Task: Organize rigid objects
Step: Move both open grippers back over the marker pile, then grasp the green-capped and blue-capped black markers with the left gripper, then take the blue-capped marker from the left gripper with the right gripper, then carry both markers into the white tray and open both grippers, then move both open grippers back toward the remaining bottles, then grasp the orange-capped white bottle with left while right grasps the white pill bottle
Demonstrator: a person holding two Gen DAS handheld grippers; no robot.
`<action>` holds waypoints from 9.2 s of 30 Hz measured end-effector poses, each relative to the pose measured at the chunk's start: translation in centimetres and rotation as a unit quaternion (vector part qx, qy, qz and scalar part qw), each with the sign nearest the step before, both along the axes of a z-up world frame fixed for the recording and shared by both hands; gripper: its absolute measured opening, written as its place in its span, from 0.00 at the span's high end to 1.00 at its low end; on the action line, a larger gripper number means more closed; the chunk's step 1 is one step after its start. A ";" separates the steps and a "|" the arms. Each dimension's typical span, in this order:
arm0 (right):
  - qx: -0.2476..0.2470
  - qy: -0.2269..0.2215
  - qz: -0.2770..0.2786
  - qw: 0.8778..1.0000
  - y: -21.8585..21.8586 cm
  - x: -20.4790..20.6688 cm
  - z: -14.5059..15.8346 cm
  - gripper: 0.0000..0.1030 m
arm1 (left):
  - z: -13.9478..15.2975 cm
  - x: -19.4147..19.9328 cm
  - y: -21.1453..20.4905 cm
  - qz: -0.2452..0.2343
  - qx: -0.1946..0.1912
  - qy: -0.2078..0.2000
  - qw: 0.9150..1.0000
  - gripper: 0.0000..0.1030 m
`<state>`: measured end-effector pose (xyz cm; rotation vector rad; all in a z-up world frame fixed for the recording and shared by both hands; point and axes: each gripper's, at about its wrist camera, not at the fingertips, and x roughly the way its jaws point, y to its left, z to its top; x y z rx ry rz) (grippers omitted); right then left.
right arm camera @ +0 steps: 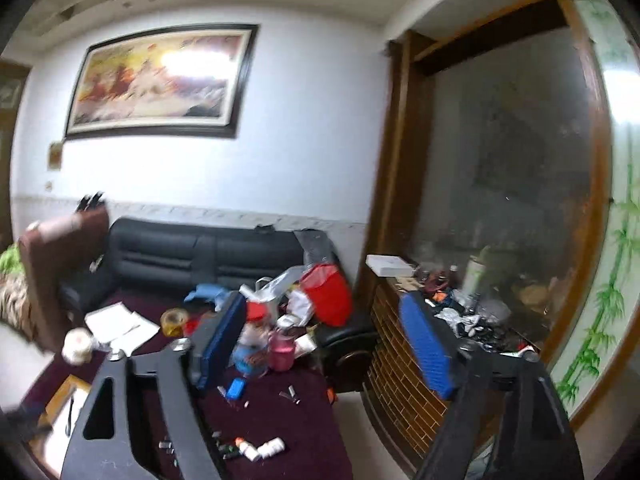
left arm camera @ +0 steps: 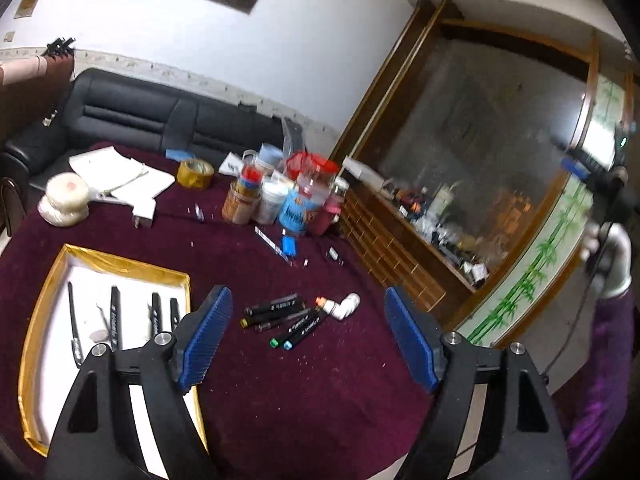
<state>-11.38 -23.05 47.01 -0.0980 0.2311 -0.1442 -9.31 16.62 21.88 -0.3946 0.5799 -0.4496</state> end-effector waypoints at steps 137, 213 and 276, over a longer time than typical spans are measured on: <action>0.206 0.350 0.113 0.907 8.0 8.3 -45.0 0.88 | -16.2 -1.5 13.7 0.113 -0.072 0.099 0.986 0.88; 0.299 0.349 0.220 0.861 14.4 10.9 -41.7 0.74 | -15.7 -2.6 16.0 0.211 -0.030 0.128 0.969 0.42; 0.311 0.336 -0.007 0.889 -4.0 20.5 -45.3 0.70 | -16.4 0.7 -6.3 -0.037 0.086 0.178 0.980 0.42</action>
